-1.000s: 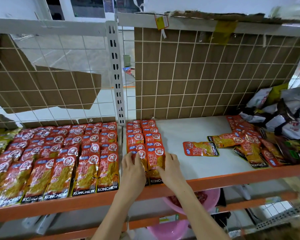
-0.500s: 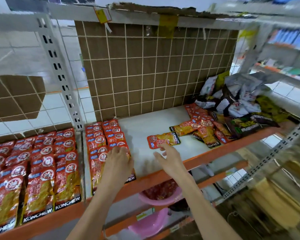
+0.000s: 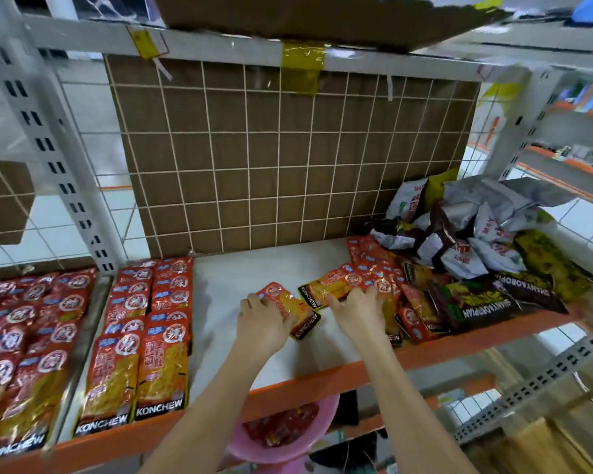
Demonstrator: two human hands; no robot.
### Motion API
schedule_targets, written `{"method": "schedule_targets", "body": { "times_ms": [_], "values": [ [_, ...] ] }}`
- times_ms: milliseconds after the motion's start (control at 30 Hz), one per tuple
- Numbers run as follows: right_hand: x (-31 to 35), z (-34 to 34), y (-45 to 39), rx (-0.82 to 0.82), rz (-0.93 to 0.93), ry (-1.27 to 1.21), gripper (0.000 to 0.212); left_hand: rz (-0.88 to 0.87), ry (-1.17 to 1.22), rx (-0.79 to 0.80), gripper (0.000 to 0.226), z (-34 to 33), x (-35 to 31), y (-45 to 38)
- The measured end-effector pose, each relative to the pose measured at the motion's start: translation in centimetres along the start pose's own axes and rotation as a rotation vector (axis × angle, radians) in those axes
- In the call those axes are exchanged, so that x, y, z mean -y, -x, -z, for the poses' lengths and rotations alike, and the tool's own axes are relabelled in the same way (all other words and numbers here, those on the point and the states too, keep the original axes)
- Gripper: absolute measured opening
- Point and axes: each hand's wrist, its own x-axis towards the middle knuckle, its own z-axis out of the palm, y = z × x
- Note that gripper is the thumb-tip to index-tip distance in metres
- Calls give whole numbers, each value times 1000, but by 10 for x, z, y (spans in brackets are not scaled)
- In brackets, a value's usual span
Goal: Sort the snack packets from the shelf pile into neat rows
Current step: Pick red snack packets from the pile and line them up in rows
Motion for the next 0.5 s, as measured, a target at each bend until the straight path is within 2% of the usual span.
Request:
{"method": "schedule_targets", "body": {
  "times_ms": [67, 133, 200, 300, 367, 500],
  "values": [
    [1, 2, -14, -29, 38, 49, 60, -15, -76, -40, 68, -5, -5, -12],
    [1, 2, -25, -38, 62, 110, 63, 21, -31, -50, 66, -18, -9, -21],
    [1, 0, -39, -22, 76, 168, 68, 36, -74, 12, 65, -13, -18, -21],
    [6, -6, -56, -3, 83, 264, 74, 191, 96, 28, 66, -9, -31, -32],
    [11, -10, -62, 2, 58, 270, 75, 258, 202, 100, 68, -7, -39, -40],
    [18, -10, -68, -34, 25, 133, 71, 312, 325, 143, 54, -3, -47, -52]
  ]
}}
